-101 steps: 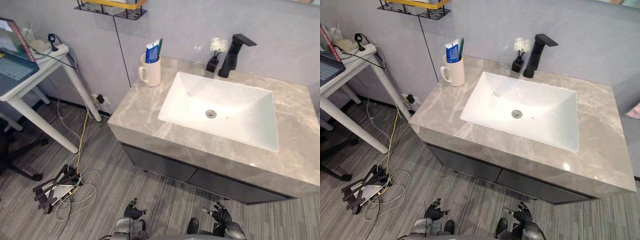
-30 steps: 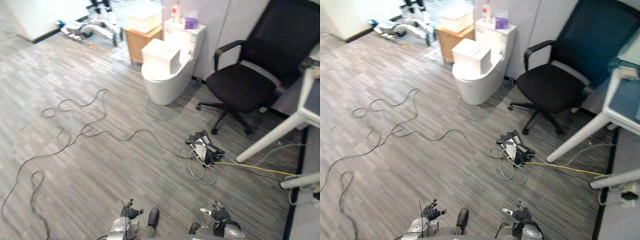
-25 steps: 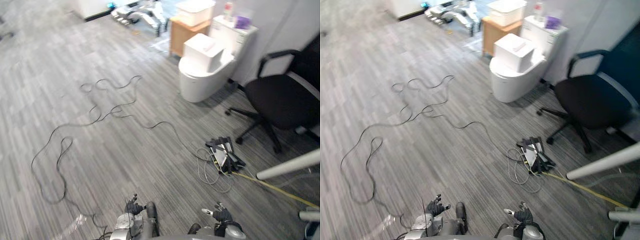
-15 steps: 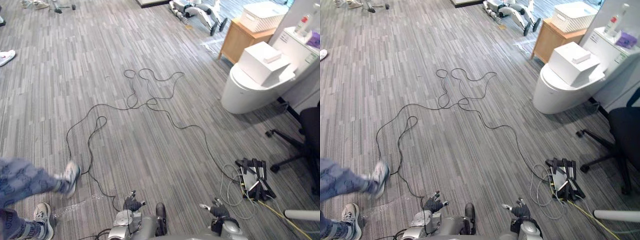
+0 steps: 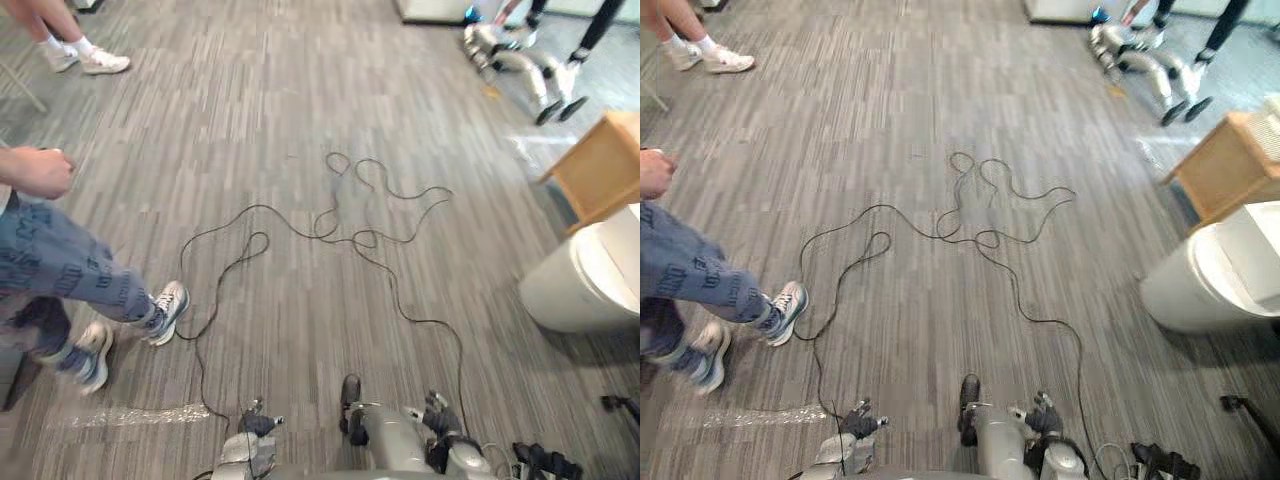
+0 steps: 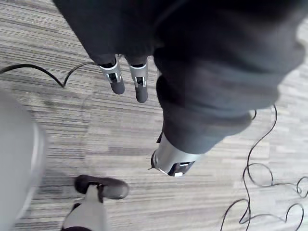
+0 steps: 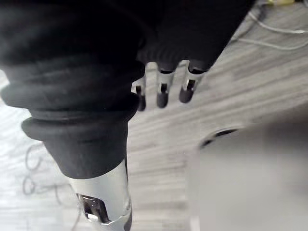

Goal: Organize washtable

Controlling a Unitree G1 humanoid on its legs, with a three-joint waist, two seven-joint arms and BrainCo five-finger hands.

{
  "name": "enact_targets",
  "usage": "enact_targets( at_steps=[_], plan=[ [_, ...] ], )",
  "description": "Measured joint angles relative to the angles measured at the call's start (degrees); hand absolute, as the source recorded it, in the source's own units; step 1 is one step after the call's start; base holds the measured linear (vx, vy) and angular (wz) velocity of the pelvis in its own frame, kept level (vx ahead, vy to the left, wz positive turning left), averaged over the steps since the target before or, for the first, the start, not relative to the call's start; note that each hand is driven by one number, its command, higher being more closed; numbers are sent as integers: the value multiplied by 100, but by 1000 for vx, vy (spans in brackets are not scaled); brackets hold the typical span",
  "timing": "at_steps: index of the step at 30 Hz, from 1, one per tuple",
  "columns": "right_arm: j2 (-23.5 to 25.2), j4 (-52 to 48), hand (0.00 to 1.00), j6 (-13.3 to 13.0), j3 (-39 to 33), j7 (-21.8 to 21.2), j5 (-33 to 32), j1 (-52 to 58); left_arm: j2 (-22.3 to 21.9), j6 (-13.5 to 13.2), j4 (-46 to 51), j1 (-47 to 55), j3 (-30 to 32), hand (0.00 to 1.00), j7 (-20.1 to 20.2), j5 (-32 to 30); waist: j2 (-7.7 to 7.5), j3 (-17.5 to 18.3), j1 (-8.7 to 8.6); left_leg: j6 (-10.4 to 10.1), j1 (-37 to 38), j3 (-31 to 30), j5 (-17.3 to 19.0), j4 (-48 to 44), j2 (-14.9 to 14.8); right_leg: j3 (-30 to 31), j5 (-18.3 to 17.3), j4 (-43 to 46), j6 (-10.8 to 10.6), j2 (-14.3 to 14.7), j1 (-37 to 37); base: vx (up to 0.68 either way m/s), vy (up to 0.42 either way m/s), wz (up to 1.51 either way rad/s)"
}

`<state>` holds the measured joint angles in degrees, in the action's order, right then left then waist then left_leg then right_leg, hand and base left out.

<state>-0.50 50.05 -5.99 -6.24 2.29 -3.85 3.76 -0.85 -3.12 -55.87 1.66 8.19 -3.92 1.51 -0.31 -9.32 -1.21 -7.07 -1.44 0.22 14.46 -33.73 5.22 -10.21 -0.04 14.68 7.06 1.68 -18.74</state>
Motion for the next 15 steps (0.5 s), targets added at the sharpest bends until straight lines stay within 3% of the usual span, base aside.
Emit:
enact_targets(
  at_steps=[1,3,6,7,8,9,10,12,15],
  plan=[
    [-4,-13,0,16,37,-9,-2,-19,-57,8,7,-36,40,0,-4,3,34,4,14,183,-136,553,116,-679,-313,89,-168,-5,7,53,365,445,9,-31],
    [24,26,0,37,35,3,-5,22,-98,-13,154,-54,3,0,-2,4,-4,2,34,479,-210,984,292,-807,-684,85,-217,-12,48,-19,896,447,8,0],
    [115,27,0,35,-80,4,-7,41,-229,-87,245,-53,-139,0,3,5,-178,36,56,505,-619,1251,311,-23,-879,99,-247,-34,42,-384,1366,421,55,11],
    [137,33,0,25,-85,5,-7,39,-237,-79,232,-51,-167,0,-1,4,-188,44,63,394,-784,1247,229,678,-907,100,-339,-1,-113,-516,1491,409,120,-4],
    [115,80,0,26,-83,15,-5,64,-219,-82,212,-37,-214,0,-4,4,-119,85,75,214,-775,1173,-256,1666,-939,103,-562,65,-474,-581,1593,332,124,-10],
    [56,106,0,29,-82,20,-4,78,-226,-82,166,-30,-250,0,-12,5,10,123,83,225,-791,1046,-870,2148,-1018,102,-700,104,-643,-532,1638,328,173,-21],
    [-31,268,0,37,-80,32,-2,-1,-172,-75,29,-76,-337,0,-21,6,71,161,77,590,-848,949,-1510,2231,-1021,207,-1128,161,-803,-543,1753,290,173,-10],
    [36,364,0,35,-89,30,13,25,36,-58,-33,-51,-353,0,-39,5,-64,238,49,594,-676,944,-1530,2538,-769,266,-1166,85,-866,-782,1797,207,156,3],
    [62,534,0,29,-115,31,167,-3,244,-34,-184,0,-340,0,-64,0,-155,268,73,702,-339,999,-1605,2975,-584,291,-1101,-241,-963,-901,2073,133,107,0]
  ],
)
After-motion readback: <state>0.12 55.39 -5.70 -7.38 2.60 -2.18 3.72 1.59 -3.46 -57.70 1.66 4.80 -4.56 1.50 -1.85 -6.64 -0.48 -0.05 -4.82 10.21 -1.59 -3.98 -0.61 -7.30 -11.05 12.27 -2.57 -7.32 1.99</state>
